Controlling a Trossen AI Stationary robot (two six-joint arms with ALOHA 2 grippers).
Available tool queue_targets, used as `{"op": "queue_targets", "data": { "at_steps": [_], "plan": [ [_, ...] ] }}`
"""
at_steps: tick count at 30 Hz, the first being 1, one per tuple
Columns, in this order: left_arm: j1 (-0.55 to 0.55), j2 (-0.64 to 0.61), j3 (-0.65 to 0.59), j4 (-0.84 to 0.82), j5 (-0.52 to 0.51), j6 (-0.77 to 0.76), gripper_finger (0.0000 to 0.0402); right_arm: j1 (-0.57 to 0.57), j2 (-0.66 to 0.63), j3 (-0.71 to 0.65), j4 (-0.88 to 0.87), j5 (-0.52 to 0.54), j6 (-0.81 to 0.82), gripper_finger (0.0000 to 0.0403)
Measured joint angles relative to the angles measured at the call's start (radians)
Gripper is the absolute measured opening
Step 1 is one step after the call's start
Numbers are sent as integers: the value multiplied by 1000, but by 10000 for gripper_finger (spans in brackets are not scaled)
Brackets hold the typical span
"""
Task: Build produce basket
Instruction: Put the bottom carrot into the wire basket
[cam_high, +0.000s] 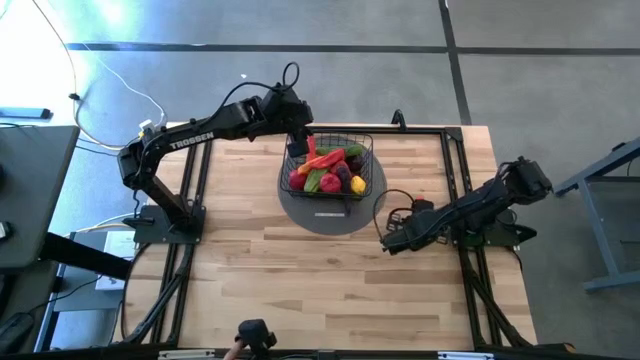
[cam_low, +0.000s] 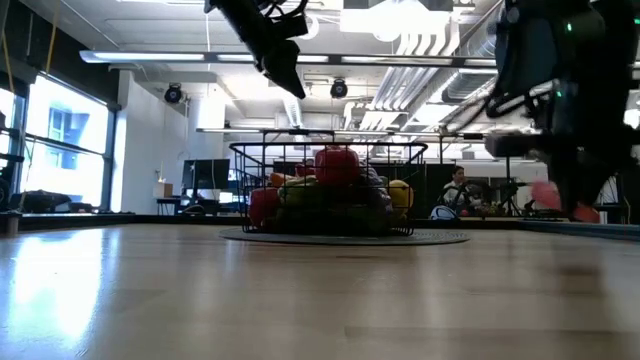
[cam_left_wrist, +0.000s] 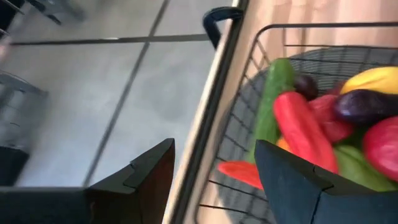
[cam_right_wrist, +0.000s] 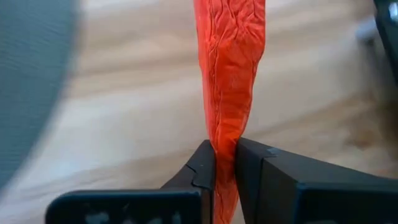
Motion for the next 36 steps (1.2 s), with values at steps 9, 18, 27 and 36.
{"op": "queue_targets", "data": {
  "at_steps": [9, 18, 27, 36],
  "plan": [
    [-1, 0, 0, -80, 165, -117, 211, -34, -79, 123, -73, 297, -115, 13],
    [-1, -53, 0, -117, 226, -185, 211, -149, -185, 244, -50, 547, -436, 12],
    [-4, -213, -85, -103, 255, -240, 211, -317, -196, 322, 222, 565, -956, 12],
    [-4, -404, -297, -45, 259, -324, 211, -444, -189, 322, 433, 339, -1278, 23]
  ]
}}
